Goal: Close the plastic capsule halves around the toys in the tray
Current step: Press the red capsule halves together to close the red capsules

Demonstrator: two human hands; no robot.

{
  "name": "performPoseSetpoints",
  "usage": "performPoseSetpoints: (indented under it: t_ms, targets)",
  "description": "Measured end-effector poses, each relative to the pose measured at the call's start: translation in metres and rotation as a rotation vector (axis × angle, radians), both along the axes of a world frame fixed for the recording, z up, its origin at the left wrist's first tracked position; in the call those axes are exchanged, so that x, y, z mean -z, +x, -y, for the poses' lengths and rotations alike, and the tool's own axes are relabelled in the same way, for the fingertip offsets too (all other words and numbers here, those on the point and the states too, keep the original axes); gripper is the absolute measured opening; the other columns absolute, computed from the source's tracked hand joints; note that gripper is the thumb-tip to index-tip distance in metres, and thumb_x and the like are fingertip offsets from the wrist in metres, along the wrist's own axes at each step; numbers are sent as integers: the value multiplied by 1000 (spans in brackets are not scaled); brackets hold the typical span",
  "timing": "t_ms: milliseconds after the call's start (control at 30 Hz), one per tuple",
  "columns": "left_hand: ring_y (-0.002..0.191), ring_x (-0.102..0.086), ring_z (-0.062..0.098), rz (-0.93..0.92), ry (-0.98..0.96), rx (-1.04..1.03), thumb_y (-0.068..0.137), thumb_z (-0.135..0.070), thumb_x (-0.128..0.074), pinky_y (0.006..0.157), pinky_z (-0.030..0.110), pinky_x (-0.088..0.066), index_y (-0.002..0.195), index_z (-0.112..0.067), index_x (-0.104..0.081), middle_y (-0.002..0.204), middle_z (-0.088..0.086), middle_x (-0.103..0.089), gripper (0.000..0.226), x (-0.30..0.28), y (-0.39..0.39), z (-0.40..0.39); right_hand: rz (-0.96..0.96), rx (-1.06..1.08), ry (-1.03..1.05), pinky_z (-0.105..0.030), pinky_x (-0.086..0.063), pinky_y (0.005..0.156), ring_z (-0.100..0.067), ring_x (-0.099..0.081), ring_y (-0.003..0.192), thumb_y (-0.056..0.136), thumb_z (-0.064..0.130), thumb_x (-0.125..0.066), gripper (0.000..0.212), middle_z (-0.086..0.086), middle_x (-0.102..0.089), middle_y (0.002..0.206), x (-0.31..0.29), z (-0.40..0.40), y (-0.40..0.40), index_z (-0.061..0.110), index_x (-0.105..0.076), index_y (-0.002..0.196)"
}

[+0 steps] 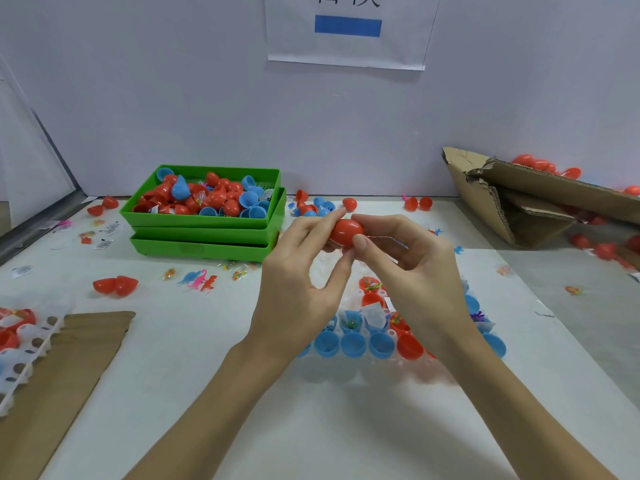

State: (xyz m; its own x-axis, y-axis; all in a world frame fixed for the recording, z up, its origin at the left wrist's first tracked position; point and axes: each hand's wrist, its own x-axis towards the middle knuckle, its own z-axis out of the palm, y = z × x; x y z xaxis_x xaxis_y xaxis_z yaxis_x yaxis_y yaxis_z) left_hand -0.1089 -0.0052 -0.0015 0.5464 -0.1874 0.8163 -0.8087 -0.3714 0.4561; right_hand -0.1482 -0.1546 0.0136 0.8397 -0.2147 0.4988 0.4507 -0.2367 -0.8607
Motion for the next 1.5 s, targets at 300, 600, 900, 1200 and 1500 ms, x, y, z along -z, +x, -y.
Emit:
performPoseSetpoints:
  t_ms: [300, 600, 900, 1200, 1500]
  targets:
    - [112, -70, 20, 39, -24, -95, 89, -9, -82, 99, 32, -56, 127, -1, -71, 122, 9, -74, 40, 5, 1, -2, -114, -145, 238, -31, -59, 92, -21, -74, 105, 93, 14, -73, 23, -5, -77, 108, 3, -6, -1, 11, -73, 116]
    - [130, -62, 10, -14, -72, 97, 89, -3, -79, 110, 28, -49, 132, -8, -69, 134, 0, -70, 45, 4, 7, -4, -332, -646, 743, -35, -54, 101, -32, -63, 126, 100, 16, -58, 41, -22, -66, 132, 2, 0, 2, -7, -59, 134]
    - [129, -63, 15, -16, -71, 146, 90, 3, -75, 110, 35, -50, 130, -6, -70, 131, 3, -71, 41, 5, 2, 0, -388, -742, 872, -33, -54, 98, -24, -67, 118, 85, 22, -80, 38, -14, -70, 118, 7, -1, 8, 4, -73, 118]
    - [126, -65, 20, 82, -19, 124, 90, 10, -75, 107, 39, -52, 126, -2, -72, 127, 6, -72, 39, 6, 4, 0, -347, -743, 879, -33, -52, 102, -22, -66, 115, 86, 21, -80, 32, -11, -67, 114, 7, -3, 9, 7, -73, 114]
    - [125, -64, 12, -35, -77, 109, 88, -8, -82, 108, 31, -51, 134, -8, -68, 130, -1, -71, 48, 8, 8, -2, -394, -634, 751, -34, -55, 100, -31, -63, 127, 102, 19, -59, 42, -23, -65, 134, 3, 2, 6, -3, -57, 137]
